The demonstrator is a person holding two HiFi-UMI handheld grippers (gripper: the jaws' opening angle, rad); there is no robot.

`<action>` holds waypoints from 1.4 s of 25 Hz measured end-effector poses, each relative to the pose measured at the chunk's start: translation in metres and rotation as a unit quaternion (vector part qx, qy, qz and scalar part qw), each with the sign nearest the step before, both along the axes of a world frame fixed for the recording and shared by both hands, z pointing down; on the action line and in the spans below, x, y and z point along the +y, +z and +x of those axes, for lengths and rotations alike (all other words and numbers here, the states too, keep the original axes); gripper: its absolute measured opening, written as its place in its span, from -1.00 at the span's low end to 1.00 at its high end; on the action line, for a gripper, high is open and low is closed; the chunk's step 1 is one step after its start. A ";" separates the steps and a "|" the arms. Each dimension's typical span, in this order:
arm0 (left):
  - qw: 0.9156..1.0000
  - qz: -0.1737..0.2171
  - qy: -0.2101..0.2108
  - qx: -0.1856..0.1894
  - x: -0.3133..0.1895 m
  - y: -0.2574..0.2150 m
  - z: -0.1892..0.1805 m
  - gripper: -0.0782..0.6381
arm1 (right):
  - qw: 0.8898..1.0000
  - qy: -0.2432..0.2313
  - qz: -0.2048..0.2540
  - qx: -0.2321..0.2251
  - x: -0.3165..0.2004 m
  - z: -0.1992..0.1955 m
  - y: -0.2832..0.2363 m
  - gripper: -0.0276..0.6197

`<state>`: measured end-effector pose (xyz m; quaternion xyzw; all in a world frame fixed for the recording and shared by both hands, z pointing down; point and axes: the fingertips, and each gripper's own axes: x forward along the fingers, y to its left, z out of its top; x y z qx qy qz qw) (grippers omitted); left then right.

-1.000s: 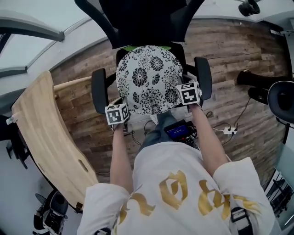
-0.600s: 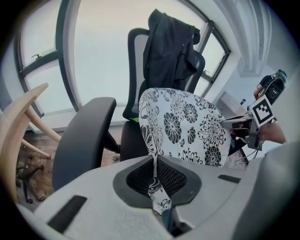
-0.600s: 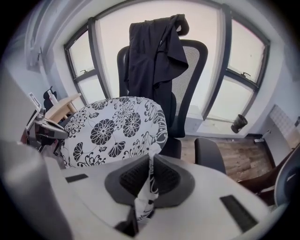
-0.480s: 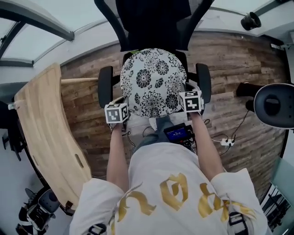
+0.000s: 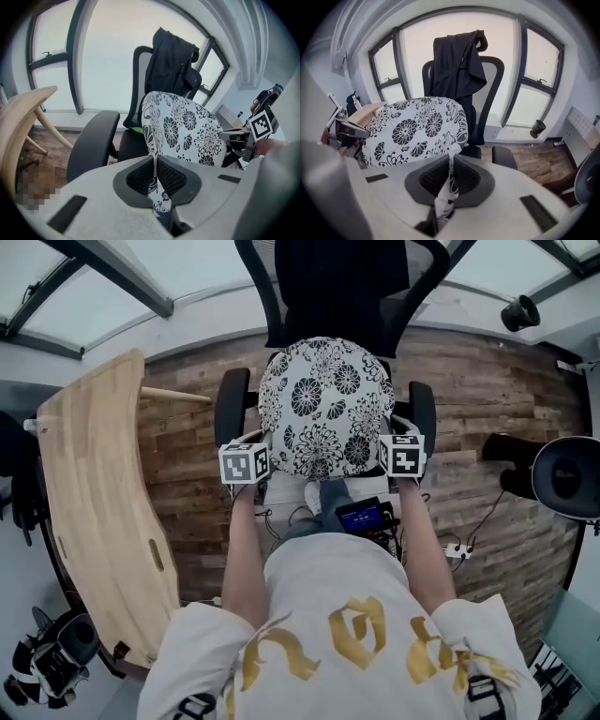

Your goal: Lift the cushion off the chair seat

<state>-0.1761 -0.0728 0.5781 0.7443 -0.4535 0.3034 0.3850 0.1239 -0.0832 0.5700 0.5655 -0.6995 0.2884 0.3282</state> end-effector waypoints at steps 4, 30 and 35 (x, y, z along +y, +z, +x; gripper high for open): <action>1.000 0.016 0.004 0.007 -0.004 -0.020 -0.004 -0.72 | 1.000 0.007 0.006 -0.010 0.007 -0.005 -0.009 -0.83; 0.987 0.145 0.038 -0.051 -0.006 -0.111 -0.011 -0.72 | 0.995 0.061 0.074 -0.033 0.065 0.010 -0.079 -0.83; 0.989 0.138 0.031 -0.051 -0.004 -0.110 -0.015 -0.72 | 0.994 0.055 0.082 -0.043 0.067 0.007 -0.081 -0.83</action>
